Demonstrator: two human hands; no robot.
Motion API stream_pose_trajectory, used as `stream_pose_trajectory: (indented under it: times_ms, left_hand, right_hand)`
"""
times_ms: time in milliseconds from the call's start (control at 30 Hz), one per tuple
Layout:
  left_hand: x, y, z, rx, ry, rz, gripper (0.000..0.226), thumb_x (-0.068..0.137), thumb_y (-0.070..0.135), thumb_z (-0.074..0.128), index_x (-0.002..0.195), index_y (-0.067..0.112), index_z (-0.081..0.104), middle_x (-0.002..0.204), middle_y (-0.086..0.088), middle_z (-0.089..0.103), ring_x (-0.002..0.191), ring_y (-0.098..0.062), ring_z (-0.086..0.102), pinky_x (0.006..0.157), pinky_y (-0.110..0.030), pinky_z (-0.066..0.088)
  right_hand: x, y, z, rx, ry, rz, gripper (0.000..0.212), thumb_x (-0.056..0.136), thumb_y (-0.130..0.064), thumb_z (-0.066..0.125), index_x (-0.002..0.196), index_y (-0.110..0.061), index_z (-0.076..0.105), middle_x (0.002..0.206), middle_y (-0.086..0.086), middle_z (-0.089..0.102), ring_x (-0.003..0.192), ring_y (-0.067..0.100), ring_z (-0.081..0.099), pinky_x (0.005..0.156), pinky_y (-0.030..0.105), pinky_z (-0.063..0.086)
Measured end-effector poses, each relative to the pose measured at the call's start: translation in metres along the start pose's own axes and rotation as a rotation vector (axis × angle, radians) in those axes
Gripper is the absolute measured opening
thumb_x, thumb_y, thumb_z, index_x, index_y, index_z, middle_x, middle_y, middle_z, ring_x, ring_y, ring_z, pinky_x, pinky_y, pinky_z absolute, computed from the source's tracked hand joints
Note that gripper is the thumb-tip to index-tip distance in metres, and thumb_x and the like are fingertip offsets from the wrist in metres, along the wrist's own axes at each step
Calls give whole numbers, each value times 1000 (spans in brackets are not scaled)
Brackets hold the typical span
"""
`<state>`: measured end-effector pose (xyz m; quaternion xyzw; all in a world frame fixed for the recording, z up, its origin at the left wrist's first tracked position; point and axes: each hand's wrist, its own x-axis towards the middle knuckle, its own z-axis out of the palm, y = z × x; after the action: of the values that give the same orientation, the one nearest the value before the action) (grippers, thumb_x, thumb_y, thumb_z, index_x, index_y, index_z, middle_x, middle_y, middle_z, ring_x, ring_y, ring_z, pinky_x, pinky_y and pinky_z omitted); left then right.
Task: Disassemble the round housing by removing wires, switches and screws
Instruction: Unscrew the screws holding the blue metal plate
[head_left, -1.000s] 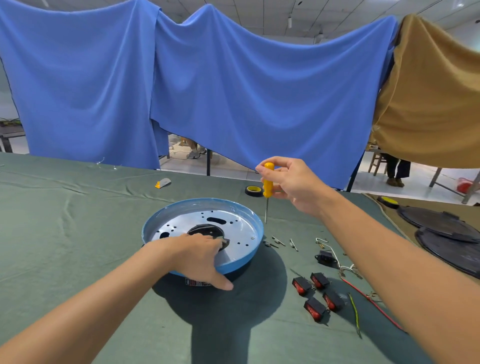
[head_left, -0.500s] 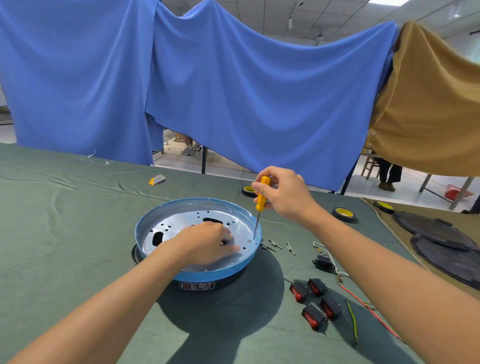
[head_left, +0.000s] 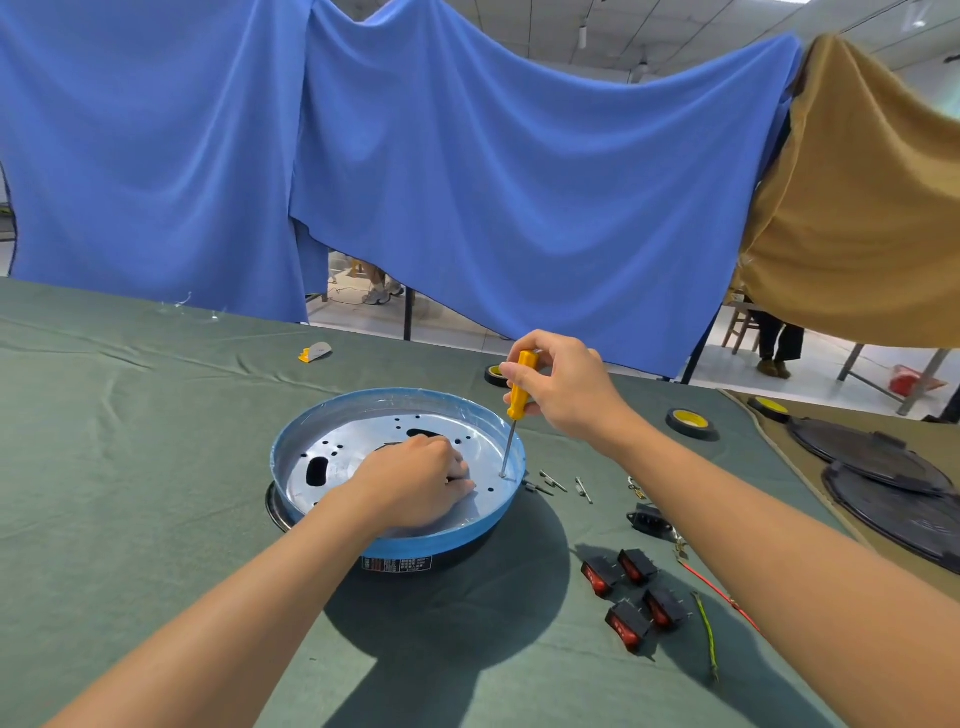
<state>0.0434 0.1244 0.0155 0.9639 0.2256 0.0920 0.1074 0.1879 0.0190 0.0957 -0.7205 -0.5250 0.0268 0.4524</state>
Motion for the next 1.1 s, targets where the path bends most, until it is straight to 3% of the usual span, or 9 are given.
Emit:
stream_pose_trajectory:
  times_ms: [500, 733, 900, 1100]
  left_hand:
    - [-1, 3, -1, 8, 24, 11, 34, 101, 38, 44, 97, 21, 74, 107, 10, 65, 96, -15, 54, 72, -29, 38]
    - [-3, 4, -3, 1, 12, 11, 33, 101, 38, 44, 96, 22, 73, 106, 10, 65, 98, -15, 54, 72, -30, 37]
    - [-3, 4, -3, 8, 15, 15, 32, 101, 37, 45, 82, 25, 67, 99, 11, 61, 94, -17, 53, 71, -30, 36]
    - [-4, 6, -5, 1, 3, 9, 33, 101, 38, 44, 97, 23, 73, 110, 10, 64, 103, -16, 54, 74, -31, 36]
  right_hand:
    - [-1, 4, -1, -2, 40, 2, 9, 92, -25, 62, 96, -17, 60, 92, 9, 66, 74, 18, 71, 72, 39, 61]
    - [1, 2, 1, -55, 31, 1, 11, 93, -26, 62, 96, -16, 61, 94, 11, 66, 88, 28, 67, 81, 46, 57]
    - [2, 6, -2, -31, 51, 24, 12, 92, -26, 63, 97, -15, 61, 92, 9, 67, 77, 21, 70, 77, 43, 59]
    - [4, 8, -2, 14, 70, 49, 9, 91, -25, 64, 92, -16, 62, 87, 8, 68, 72, 17, 71, 72, 41, 61]
